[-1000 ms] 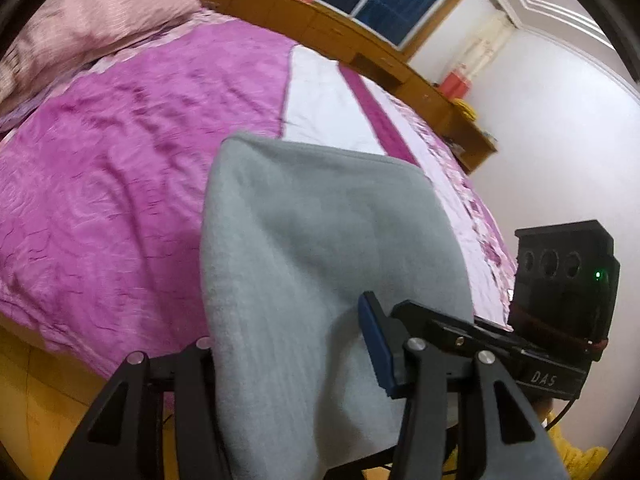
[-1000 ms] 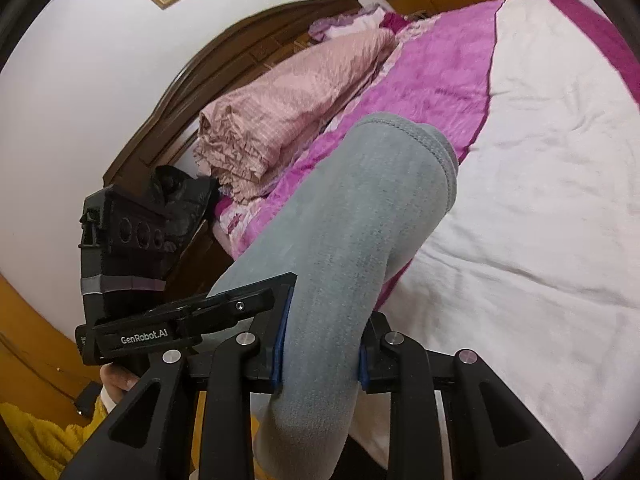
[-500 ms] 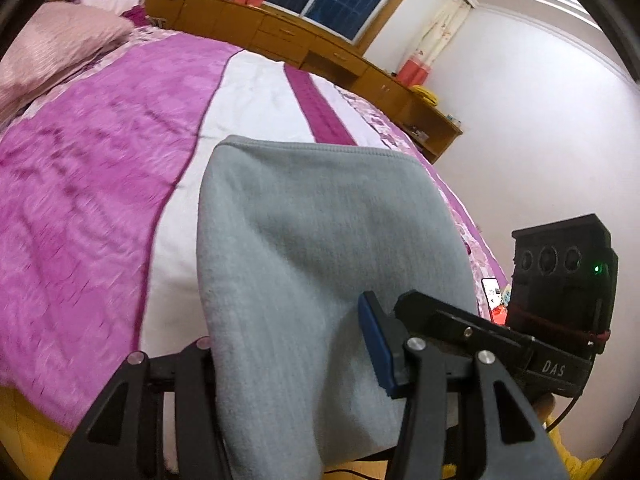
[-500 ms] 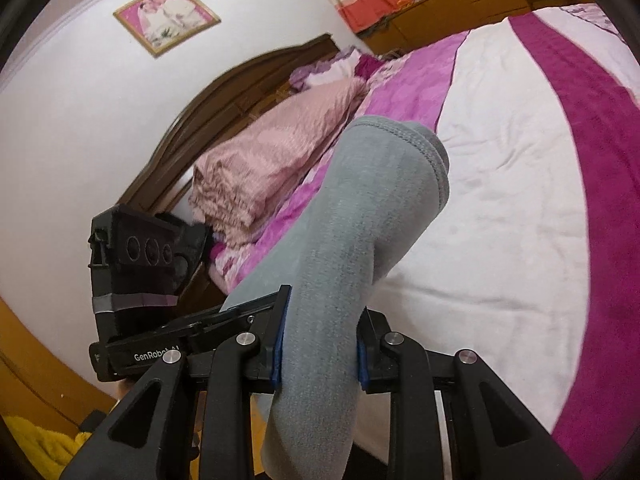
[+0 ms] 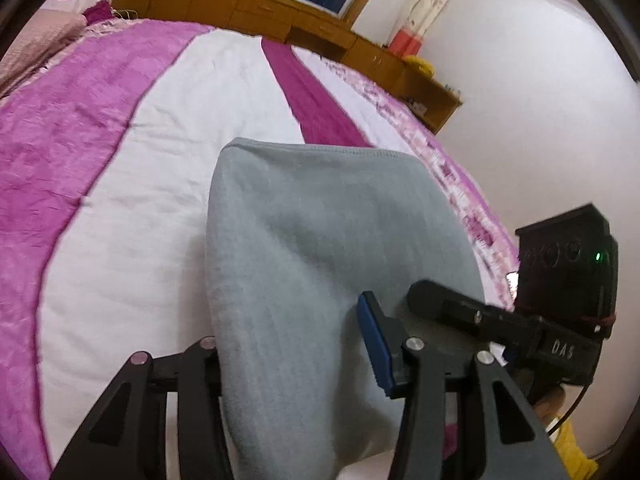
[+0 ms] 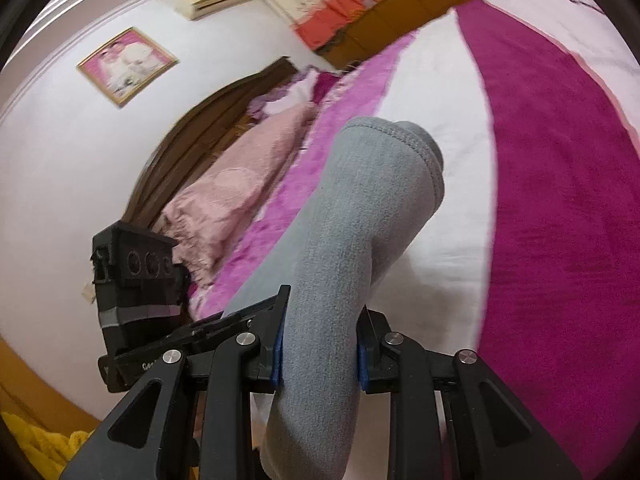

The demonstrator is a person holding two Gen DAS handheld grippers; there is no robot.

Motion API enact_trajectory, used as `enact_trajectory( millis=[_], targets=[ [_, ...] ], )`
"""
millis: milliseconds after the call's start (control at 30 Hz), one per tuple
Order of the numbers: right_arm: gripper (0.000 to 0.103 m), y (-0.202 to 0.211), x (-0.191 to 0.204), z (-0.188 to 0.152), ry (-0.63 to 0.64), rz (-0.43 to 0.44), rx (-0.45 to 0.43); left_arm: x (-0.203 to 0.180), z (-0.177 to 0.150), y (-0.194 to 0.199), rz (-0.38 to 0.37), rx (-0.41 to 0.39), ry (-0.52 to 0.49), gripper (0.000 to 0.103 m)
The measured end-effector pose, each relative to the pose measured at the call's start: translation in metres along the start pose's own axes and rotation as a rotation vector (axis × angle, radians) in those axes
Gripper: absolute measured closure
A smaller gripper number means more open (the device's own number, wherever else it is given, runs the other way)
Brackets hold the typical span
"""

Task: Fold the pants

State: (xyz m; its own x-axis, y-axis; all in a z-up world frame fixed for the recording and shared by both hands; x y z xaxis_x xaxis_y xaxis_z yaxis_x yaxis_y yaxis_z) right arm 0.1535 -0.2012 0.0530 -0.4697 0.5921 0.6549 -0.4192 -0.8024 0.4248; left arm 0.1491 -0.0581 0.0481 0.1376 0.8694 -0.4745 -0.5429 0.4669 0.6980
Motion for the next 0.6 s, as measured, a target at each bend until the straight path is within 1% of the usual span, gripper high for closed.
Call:
enact_trajectory(
  millis=[133, 267, 400, 500, 600],
  targets=[
    [0.084, -0.001, -0.052, -0.002, -0.061, -0.089, 0.018, 0.004, -0.009, -0.045, 0.06, 0.058, -0.037, 0.055],
    [0.083, -0.006, -0.088, -0.018, -0.114, -0.167, 0.051, 0.007, -0.021, -0.063, 0.06, 0.068, -0.068, 0.052],
    [0.08, -0.006, -0.092, -0.019, -0.121, -0.178, 0.037, 0.009, -0.019, -0.057, 0.061, 0.076, -0.06, 0.052],
    [0.077, 0.002, -0.088, -0.019, -0.094, -0.241, 0.032, 0.003, -0.02, -0.037, 0.094, 0.057, -0.08, 0.052],
    [0.076, 0.013, -0.08, -0.024, -0.084, -0.319, 0.033, -0.002, -0.027, -0.016, 0.158, 0.031, -0.134, 0.052]
  ],
)
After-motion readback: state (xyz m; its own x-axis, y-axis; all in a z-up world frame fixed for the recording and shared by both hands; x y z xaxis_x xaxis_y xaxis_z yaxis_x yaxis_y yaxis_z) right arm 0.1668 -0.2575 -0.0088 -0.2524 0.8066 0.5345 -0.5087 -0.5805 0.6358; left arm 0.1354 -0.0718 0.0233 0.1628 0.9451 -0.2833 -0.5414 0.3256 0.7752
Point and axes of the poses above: each gripper's, at about its wrist camera, not at the fingertips, and y roughly against the way its jaws point, x to its left, z to its top, the point moved 4 cm from there along -y, roughly the way its jaws point, and after that the axes turned 6 degrees about y, right-handed, at the moved point
